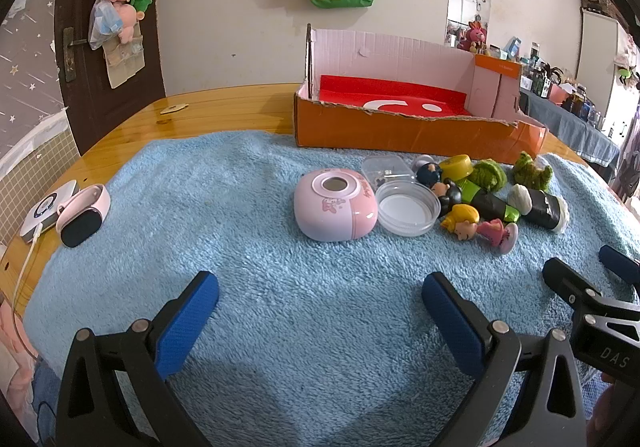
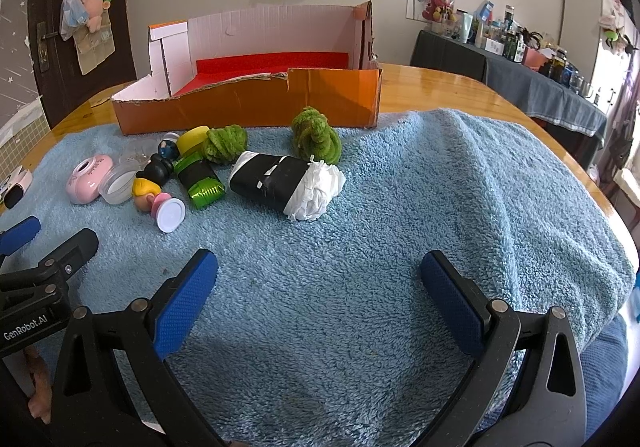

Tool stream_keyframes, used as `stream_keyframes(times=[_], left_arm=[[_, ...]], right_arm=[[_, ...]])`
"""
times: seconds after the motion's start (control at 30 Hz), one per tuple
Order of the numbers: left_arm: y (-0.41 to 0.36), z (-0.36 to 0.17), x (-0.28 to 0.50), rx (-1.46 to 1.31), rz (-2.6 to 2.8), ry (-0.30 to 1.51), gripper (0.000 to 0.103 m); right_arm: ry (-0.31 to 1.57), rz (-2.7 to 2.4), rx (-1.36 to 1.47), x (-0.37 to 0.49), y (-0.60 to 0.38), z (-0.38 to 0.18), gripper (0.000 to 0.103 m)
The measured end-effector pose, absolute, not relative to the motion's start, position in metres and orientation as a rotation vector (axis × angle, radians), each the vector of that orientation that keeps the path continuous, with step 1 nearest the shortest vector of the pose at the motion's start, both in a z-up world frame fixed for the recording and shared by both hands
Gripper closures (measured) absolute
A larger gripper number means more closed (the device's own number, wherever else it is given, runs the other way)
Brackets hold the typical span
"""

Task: Organize objects

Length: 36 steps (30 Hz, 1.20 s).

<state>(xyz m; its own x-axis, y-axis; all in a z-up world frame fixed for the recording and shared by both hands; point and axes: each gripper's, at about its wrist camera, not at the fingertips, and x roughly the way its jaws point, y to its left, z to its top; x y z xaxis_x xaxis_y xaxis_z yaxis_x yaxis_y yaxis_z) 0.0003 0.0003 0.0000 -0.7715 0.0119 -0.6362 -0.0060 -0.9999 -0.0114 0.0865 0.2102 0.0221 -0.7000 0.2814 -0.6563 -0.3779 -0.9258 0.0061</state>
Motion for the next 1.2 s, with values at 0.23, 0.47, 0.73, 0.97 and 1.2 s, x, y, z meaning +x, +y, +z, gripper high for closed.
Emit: stream_keyframes(times=[0.23, 0.47, 0.73, 0.97, 1.2], left_arm=[[0.004, 0.000, -0.001, -1.059, 2.947, -0.014, 0.000], [0.003, 0.003, -0.003, -1.116, 2.899, -0.016, 0.000], [-0.011, 0.020, -0.016, -1.156, 2.799, -0.042, 0.003], [-0.021, 0.029, -0.046, -1.230, 2.692, -0.025, 0.009], [-0.019, 0.024, -0.061, -1.292, 2.634, 0.081, 0.015]], right_arm=[[0.196, 2.597, -0.970, 0.087, 0.209, 0.020, 0.000], [0.223, 2.620, -1.000, 0.087, 0.214, 0.024, 0.000], [0.238, 2.575, -0.971, 0.077, 0.231, 0.051, 0.000], [0.229, 2.609, -1.039, 0.062, 0.242, 0.053, 0.000], [0.194, 2.619, -1.115, 0.049, 0.251, 0.051, 0.000]])
